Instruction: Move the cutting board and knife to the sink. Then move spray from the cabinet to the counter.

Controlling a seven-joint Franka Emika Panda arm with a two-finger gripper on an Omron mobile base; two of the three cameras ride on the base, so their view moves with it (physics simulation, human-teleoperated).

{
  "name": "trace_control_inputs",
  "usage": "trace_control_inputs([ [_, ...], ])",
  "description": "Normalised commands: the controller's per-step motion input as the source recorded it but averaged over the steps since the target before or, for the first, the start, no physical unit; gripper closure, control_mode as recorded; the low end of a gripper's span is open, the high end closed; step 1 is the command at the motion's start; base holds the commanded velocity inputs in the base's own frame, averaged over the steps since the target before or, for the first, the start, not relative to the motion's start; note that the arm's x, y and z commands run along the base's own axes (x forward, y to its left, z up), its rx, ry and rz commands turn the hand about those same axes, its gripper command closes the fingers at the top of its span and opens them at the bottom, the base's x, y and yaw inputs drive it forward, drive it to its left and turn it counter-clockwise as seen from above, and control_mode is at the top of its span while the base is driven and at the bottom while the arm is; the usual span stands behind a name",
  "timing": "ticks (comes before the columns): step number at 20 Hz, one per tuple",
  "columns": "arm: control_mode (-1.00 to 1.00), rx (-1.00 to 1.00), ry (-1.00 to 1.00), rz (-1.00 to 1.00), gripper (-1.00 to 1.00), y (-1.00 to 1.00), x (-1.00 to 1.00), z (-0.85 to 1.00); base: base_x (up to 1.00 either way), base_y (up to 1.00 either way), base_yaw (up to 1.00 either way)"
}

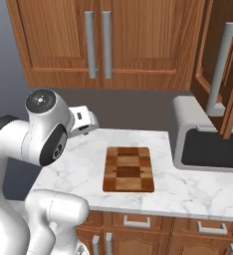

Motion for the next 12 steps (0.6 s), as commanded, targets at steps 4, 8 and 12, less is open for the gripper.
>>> trace_control_inputs([
  [4, 1.0, 0.0, 0.0, 0.0, -1.0, 0.0, 0.0, 0.0, 0.0, 0.0, -0.16],
  [8, 1.0, 0.0, 0.0, 0.0, -1.0, 0.0, 0.0, 0.0, 0.0, 0.0, -0.26],
  [12, 1.0, 0.0, 0.0, 0.0, -1.0, 0.0, 0.0, 0.0, 0.01, 0.0, -0.23],
])
